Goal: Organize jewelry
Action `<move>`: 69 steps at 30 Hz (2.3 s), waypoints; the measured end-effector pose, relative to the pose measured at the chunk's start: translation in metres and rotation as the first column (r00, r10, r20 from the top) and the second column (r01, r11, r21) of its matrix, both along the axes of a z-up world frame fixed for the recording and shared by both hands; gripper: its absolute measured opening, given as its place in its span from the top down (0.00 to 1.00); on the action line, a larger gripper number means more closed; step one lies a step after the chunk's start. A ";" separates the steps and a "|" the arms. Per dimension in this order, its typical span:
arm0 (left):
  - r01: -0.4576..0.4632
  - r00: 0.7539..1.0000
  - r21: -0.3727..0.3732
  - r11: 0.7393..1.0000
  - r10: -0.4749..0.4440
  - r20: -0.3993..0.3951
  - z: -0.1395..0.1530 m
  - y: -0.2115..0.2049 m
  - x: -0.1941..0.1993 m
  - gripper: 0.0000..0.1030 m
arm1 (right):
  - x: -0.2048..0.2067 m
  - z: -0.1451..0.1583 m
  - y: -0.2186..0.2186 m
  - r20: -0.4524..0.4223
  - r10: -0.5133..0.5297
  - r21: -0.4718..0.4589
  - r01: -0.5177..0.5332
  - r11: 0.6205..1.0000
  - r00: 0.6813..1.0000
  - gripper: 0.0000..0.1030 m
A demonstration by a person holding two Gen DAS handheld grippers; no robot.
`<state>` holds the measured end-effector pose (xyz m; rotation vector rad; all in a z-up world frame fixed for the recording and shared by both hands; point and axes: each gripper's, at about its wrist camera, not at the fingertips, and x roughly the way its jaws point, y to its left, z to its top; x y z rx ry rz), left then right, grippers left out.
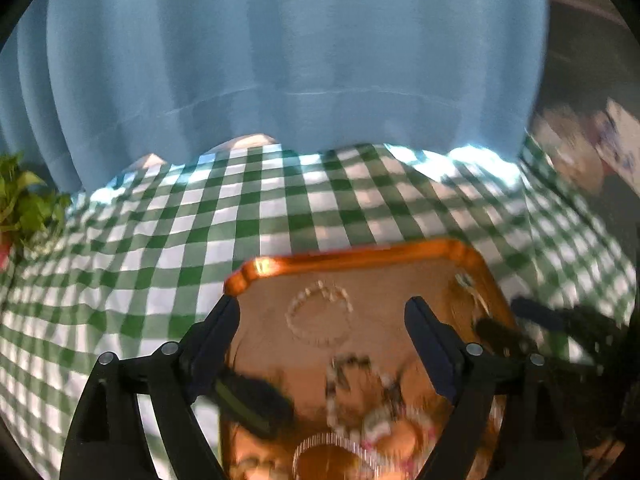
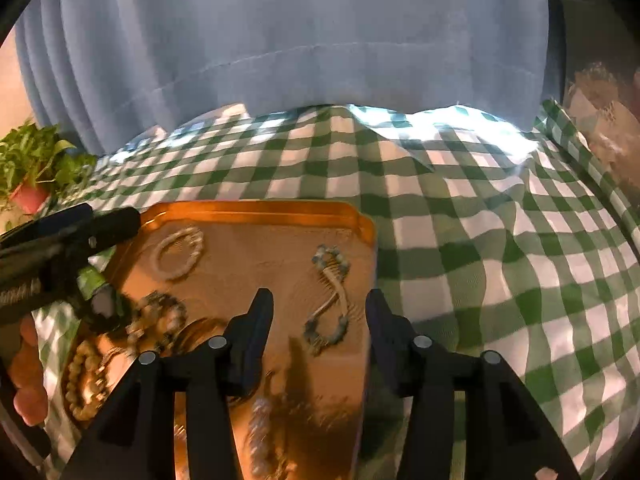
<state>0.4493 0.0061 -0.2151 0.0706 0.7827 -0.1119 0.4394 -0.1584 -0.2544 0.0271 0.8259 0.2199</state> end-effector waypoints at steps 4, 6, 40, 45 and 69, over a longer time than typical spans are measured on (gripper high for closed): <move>0.019 1.000 0.016 1.000 -0.019 -0.009 0.010 -0.002 -0.038 0.18 | -0.023 0.005 0.002 0.002 -0.024 0.025 0.023 0.999 1.000 0.54; 0.025 1.000 -0.015 1.000 -0.025 -0.014 0.018 0.002 -0.061 0.18 | -0.037 0.008 0.007 0.007 -0.040 -0.004 0.040 0.999 0.999 0.53; -0.167 0.976 -0.014 0.986 0.168 0.137 0.197 -0.011 -0.419 0.12 | -0.377 0.183 0.029 0.145 -0.013 0.034 0.008 0.999 0.989 0.30; -0.219 0.970 -0.005 0.976 0.218 0.109 0.197 -0.017 -0.434 0.07 | -0.396 0.187 0.020 0.137 -0.059 0.045 0.053 0.998 0.989 0.28; -0.210 0.977 0.075 0.975 0.206 0.059 0.199 -0.027 -0.437 0.04 | -0.420 0.191 0.022 0.094 -0.064 0.045 0.060 0.997 0.994 0.28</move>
